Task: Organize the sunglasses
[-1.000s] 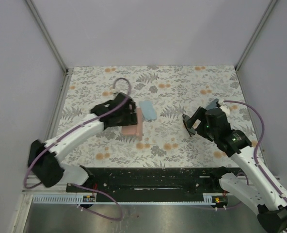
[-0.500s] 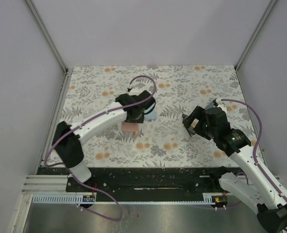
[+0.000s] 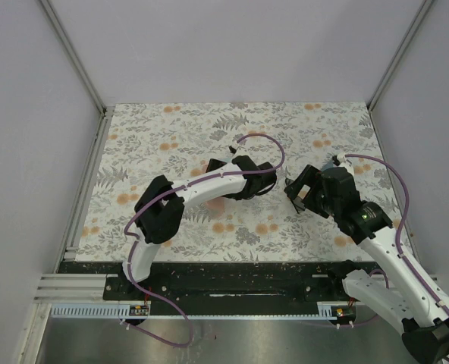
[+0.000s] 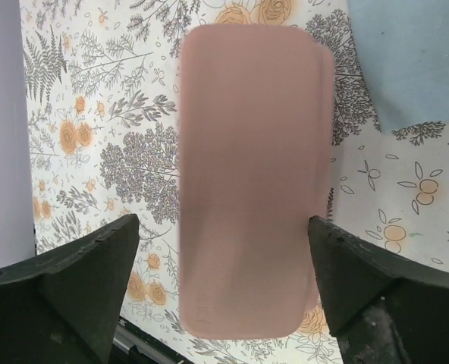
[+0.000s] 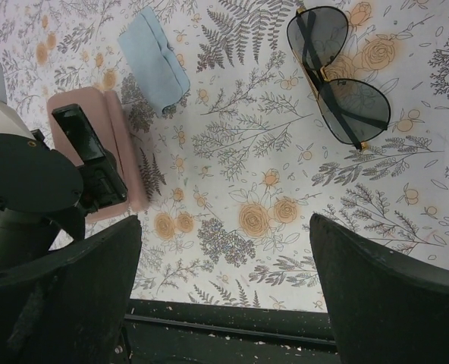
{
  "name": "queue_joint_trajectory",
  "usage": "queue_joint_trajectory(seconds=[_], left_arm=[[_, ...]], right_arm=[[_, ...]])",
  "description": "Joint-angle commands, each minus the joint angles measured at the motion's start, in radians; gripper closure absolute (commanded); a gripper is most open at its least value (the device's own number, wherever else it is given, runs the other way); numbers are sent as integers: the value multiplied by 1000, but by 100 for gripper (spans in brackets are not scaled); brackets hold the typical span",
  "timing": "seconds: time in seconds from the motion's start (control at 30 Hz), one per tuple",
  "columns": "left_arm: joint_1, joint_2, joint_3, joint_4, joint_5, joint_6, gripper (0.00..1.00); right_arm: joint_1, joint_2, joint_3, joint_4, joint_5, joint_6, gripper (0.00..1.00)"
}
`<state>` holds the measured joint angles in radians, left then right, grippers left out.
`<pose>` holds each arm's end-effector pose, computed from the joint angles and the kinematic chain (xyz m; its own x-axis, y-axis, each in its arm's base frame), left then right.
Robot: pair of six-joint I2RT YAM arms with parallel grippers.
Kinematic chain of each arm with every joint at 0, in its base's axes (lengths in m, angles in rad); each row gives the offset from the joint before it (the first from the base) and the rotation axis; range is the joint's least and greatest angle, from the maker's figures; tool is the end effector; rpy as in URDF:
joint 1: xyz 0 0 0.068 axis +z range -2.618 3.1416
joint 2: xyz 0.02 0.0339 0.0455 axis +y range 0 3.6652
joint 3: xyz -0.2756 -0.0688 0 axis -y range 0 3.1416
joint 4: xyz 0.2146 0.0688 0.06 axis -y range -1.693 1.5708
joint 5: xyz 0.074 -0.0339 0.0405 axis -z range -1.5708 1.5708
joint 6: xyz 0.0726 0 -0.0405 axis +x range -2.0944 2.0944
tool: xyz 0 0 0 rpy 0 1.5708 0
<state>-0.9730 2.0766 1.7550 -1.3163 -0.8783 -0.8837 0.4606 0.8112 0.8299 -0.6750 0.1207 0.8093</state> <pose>0.2533 -0.2728 0.2236 -0.7866 0.2783 -0.5511 -0.0810 0.8385 0.5389 0.1467 0.0630 0.2882 -0.6347 0.4872 -0.5998 0.1501 0.8392 0.5227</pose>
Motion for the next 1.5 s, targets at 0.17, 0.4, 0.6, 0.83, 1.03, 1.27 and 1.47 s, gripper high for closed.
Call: queue_joint_trajectory(seconds=[0.17, 0.4, 0.6, 0.83, 1.03, 1.27, 1.47], left_arm=[[-10, -221, -44, 134, 204, 187, 1], [143, -594, -395, 569, 637, 243, 2], [351, -794, -669, 801, 915, 201, 48], [373, -695, -670, 850, 970, 215, 65], [373, -544, -651, 894, 1009, 213, 73], [263, -379, -539, 896, 989, 224, 82], [197, -276, -450, 809, 881, 252, 83]], right_arm=[[-2, 13, 25, -1, 42, 5, 1], [-4, 46, -25, 61, -35, -39, 8], [-4, 120, -18, 92, -85, -42, 14], [-4, 149, 4, 94, -63, -55, 14], [-4, 134, 21, 54, -21, -50, 12], [-4, 141, 18, 46, -13, -48, 12], [-3, 181, 11, 71, -32, -42, 12]])
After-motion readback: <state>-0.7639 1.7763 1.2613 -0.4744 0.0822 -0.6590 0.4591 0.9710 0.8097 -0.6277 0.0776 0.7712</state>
